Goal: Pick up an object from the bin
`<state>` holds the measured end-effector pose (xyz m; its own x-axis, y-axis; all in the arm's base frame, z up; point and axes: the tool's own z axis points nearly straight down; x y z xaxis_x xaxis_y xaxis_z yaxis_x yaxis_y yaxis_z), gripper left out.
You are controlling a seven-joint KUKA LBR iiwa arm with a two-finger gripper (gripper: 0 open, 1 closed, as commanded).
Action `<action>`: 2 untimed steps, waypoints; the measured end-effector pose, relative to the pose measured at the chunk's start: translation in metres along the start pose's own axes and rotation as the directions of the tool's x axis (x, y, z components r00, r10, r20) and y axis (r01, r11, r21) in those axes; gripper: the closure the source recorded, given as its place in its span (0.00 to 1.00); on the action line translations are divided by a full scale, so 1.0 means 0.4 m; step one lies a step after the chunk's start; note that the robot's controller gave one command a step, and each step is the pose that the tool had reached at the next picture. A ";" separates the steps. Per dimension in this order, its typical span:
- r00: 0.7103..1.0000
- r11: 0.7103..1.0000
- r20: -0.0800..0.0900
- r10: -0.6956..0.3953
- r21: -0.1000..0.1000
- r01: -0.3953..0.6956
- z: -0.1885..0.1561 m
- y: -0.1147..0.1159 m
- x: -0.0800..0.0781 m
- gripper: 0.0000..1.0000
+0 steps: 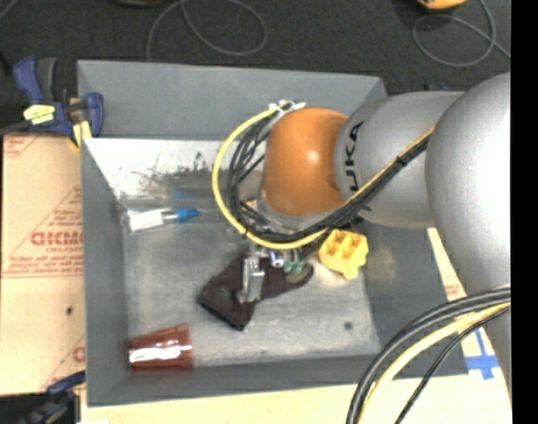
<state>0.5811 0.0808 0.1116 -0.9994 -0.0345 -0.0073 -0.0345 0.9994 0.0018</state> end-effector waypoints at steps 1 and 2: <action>0.998 0.998 0.002 0.060 0.001 -0.060 0.066 -0.015 0.045 1.00; 0.998 0.998 0.002 0.061 0.000 -0.061 0.066 -0.015 0.045 1.00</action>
Offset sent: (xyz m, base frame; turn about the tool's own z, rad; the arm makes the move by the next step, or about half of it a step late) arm 0.0000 0.0000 0.0000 0.0000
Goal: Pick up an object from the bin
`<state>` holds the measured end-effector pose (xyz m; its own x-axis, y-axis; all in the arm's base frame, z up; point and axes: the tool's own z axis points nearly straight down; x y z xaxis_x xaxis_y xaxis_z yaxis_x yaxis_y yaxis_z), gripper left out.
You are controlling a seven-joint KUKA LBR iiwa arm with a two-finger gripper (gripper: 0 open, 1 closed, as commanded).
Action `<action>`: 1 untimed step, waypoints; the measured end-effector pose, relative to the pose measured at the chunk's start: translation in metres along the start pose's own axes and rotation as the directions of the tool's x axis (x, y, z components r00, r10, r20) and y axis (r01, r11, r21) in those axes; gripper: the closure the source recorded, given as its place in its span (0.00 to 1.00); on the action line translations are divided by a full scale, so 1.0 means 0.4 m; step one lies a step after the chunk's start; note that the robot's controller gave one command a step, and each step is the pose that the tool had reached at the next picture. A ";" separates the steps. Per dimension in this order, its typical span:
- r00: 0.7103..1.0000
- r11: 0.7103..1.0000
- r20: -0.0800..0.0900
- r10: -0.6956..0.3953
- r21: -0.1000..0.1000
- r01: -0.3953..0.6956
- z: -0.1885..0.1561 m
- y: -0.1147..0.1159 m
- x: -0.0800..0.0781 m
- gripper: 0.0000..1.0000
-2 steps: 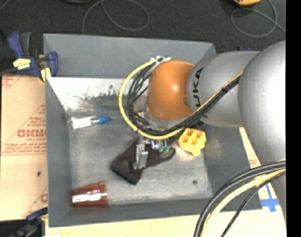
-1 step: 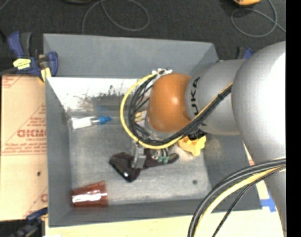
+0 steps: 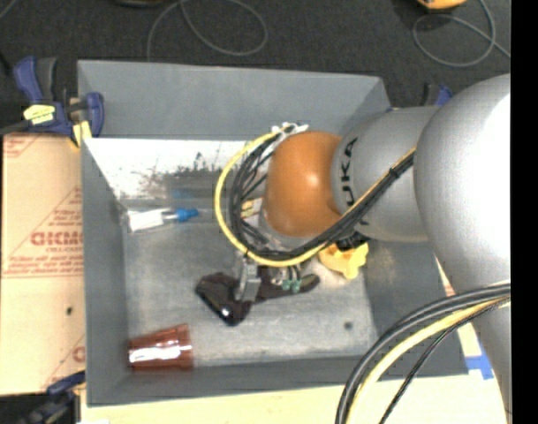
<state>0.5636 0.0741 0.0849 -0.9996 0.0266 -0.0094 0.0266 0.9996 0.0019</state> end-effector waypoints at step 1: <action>1.000 1.000 0.002 -0.025 0.000 0.025 -0.153 -0.010 0.023 1.00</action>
Offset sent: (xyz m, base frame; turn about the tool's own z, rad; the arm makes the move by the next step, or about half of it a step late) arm 0.0000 0.0000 0.0000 0.0000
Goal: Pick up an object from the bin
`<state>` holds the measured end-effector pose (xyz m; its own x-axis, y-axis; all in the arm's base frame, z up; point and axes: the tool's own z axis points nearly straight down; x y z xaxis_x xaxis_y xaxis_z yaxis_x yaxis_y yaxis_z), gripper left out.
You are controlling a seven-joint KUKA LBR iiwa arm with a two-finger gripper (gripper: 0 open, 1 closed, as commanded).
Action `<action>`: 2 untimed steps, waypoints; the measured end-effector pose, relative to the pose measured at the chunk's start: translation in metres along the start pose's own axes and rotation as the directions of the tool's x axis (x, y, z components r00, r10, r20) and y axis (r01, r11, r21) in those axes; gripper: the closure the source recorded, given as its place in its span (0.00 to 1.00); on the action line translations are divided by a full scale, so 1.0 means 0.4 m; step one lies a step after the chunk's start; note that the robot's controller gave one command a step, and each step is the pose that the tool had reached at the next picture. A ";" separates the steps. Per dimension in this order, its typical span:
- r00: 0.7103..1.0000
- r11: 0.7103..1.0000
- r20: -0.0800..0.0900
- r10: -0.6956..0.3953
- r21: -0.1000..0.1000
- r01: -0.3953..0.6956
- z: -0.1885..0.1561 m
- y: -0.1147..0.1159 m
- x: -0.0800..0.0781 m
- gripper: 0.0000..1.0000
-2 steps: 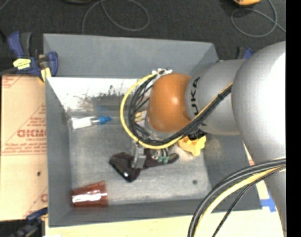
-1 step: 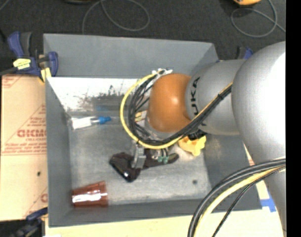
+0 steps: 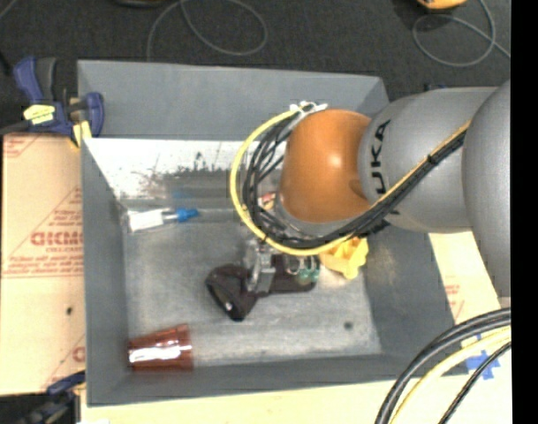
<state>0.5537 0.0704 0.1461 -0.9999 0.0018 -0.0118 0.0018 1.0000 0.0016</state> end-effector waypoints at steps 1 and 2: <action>1.000 1.000 0.000 0.001 0.000 -0.001 0.000 0.000 0.000 1.00; 1.000 1.000 0.003 -0.022 0.000 0.022 -0.198 -0.023 -0.005 1.00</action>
Offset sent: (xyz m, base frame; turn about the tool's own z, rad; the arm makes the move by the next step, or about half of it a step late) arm 0.0001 -0.0084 0.0787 -0.0252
